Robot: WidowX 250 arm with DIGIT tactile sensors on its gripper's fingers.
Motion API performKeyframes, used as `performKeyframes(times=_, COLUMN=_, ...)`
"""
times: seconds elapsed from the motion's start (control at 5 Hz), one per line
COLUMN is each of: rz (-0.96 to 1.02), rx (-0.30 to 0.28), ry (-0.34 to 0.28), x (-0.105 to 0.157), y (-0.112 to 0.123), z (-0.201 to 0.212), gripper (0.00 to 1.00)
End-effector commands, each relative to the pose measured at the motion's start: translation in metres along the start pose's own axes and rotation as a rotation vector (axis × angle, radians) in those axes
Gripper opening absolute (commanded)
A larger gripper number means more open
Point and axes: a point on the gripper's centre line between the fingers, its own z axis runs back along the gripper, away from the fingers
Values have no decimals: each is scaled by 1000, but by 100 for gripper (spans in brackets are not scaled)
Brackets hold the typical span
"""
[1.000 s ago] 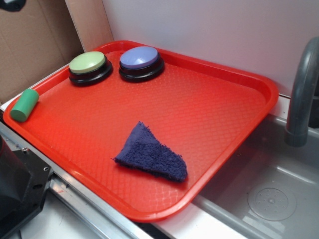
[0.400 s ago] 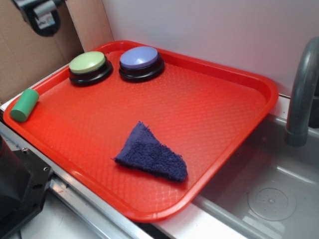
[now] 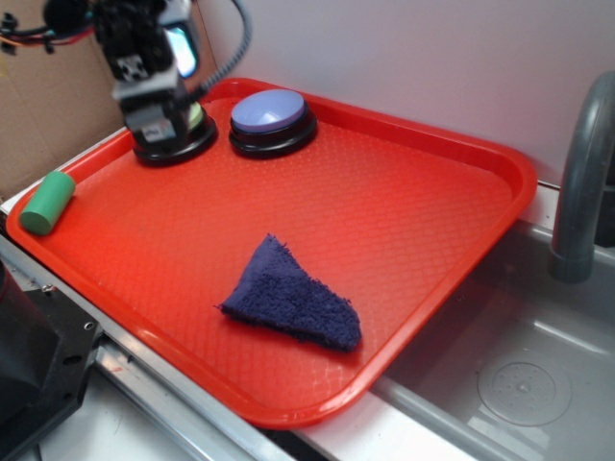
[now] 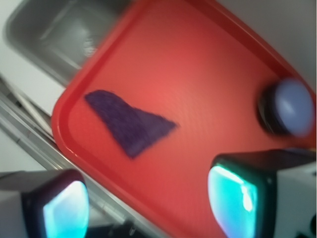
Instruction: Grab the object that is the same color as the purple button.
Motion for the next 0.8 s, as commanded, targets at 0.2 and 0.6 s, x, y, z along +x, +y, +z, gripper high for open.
performKeyframes(times=0.2, rz=-695, rx=-19, ry=-7, x=42, y=-27, z=-79, gripper=100)
performKeyframes(times=0.6, rz=-787, rx=12, ry=53, x=41, y=-37, z=-117, gripper=100)
